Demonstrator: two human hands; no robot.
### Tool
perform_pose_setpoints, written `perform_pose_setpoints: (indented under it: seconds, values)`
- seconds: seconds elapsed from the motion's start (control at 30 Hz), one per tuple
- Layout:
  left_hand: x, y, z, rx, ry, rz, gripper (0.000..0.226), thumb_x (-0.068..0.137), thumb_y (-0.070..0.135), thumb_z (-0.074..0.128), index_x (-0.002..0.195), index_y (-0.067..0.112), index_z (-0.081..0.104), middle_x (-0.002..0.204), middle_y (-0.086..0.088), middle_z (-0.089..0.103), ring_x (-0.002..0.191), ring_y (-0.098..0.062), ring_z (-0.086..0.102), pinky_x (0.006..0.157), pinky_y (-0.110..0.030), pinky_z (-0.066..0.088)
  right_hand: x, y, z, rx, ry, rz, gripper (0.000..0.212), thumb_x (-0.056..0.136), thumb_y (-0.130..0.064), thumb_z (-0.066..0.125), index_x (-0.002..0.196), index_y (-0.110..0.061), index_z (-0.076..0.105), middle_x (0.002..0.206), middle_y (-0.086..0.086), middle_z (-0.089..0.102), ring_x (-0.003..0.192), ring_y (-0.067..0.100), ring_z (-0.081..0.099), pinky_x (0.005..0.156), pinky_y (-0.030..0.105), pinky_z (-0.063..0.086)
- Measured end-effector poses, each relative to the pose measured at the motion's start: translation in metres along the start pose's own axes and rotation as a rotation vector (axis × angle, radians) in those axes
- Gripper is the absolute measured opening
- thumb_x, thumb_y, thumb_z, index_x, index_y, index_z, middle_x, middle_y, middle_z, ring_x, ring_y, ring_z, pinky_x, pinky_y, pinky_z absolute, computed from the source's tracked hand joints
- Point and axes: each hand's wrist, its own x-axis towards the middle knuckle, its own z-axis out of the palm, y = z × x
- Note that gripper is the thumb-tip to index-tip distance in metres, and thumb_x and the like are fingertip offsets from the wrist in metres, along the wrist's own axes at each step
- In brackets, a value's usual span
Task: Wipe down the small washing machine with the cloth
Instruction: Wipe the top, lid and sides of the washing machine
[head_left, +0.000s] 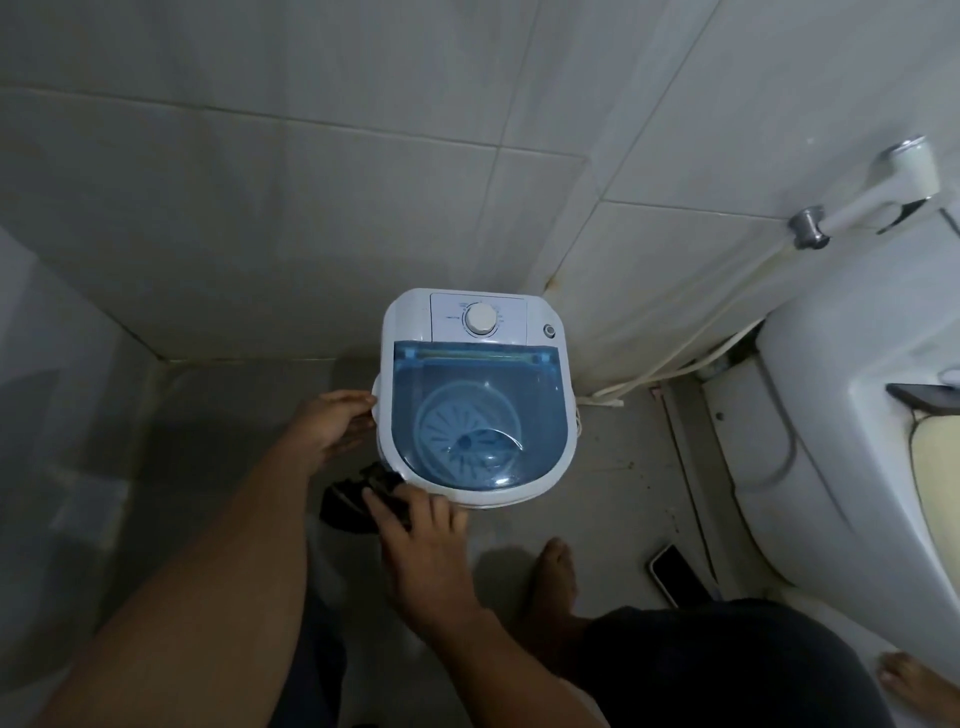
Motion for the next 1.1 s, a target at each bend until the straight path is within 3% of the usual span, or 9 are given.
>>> perform_pose_setpoints:
  seconds: [0.13,0.3,0.4,0.53,0.6,0.7,0.9,1.0,1.1]
  values:
    - [0.003,0.0,-0.004,0.009,-0.023,-0.015,0.018,0.09,0.018,0.069,0.108,0.014,0.07,0.099,-0.008,0.073,0.087,-0.019,0.068,0.096,-0.038,0.052,0.0,0.039,-0.031,0.174,0.197,0.145,0.061,0.092,-0.023,0.055,0.152,-0.027,0.042,0.136,0.011,0.049,0.119,0.027,0.048,0.096,0.044,0.042]
    - [0.001,0.0,-0.005,0.002,-0.02,-0.004,0.022,0.09,0.019,0.07,0.111,0.013,0.071,0.104,-0.009,0.075,0.089,-0.019,0.07,0.083,-0.033,0.056,0.005,0.14,-0.059,0.222,0.434,0.77,0.052,0.096,-0.023,0.057,0.148,-0.025,0.048,0.126,0.014,0.052,0.114,0.034,0.052,0.097,0.051,0.043]
    - [0.002,0.001,-0.005,0.02,-0.012,-0.006,0.014,0.089,0.02,0.07,0.103,0.016,0.072,0.103,-0.008,0.075,0.085,-0.017,0.069,0.076,-0.029,0.055,-0.003,0.144,-0.047,0.35,0.421,0.94,0.049,0.099,-0.017,0.055,0.147,-0.019,0.047,0.124,0.019,0.051,0.116,0.04,0.053,0.098,0.047,0.042]
    - [0.004,0.0,-0.005,0.034,-0.011,-0.011,0.02,0.09,0.02,0.07,0.109,0.014,0.071,0.105,-0.008,0.074,0.087,-0.018,0.069,0.078,-0.03,0.054,-0.047,0.101,-0.018,0.352,0.339,0.878,0.056,0.099,-0.031,0.048,0.152,-0.036,0.034,0.13,0.005,0.048,0.113,0.03,0.057,0.094,0.047,0.05]
    - [0.002,0.0,-0.004,0.04,-0.022,-0.014,0.022,0.091,0.02,0.068,0.112,0.015,0.07,0.104,-0.007,0.073,0.087,-0.017,0.067,0.078,-0.029,0.053,-0.07,0.085,-0.016,0.257,0.238,0.682,0.057,0.095,-0.036,0.044,0.15,-0.045,0.033,0.132,-0.002,0.049,0.112,0.024,0.056,0.095,0.045,0.049]
    - [0.0,0.002,-0.002,0.048,-0.034,-0.02,0.019,0.092,0.02,0.066,0.11,0.016,0.068,0.096,-0.004,0.071,0.083,-0.014,0.066,0.081,-0.03,0.052,-0.07,0.069,-0.03,0.145,0.132,0.341,0.06,0.093,-0.025,0.05,0.149,-0.041,0.039,0.131,-0.003,0.051,0.109,0.016,0.053,0.091,0.027,0.037]
    - [-0.008,0.003,0.0,0.045,-0.005,0.0,0.004,0.092,0.019,0.066,0.094,0.021,0.068,0.089,0.0,0.071,0.08,-0.013,0.066,0.1,-0.039,0.048,-0.03,0.112,-0.055,0.324,0.467,0.672,0.057,0.097,-0.019,0.056,0.149,-0.038,0.041,0.123,0.002,0.049,0.112,0.024,0.053,0.095,0.053,0.048]
    - [-0.008,0.003,0.0,0.04,-0.009,0.008,0.013,0.091,0.02,0.067,0.104,0.018,0.069,0.092,-0.002,0.072,0.081,-0.013,0.067,0.1,-0.039,0.049,-0.021,0.113,-0.051,0.188,0.396,0.684,0.055,0.093,-0.017,0.057,0.145,-0.033,0.048,0.122,0.007,0.05,0.108,0.028,0.05,0.091,0.056,0.046]
    - [-0.007,0.004,-0.001,0.052,-0.005,0.004,0.01,0.09,0.02,0.068,0.1,0.019,0.07,0.092,-0.001,0.073,0.082,-0.014,0.069,0.099,-0.039,0.05,-0.024,0.077,-0.034,0.055,0.237,0.444,0.057,0.089,-0.019,0.053,0.145,-0.031,0.05,0.132,0.008,0.048,0.105,0.029,0.049,0.084,0.046,0.045]
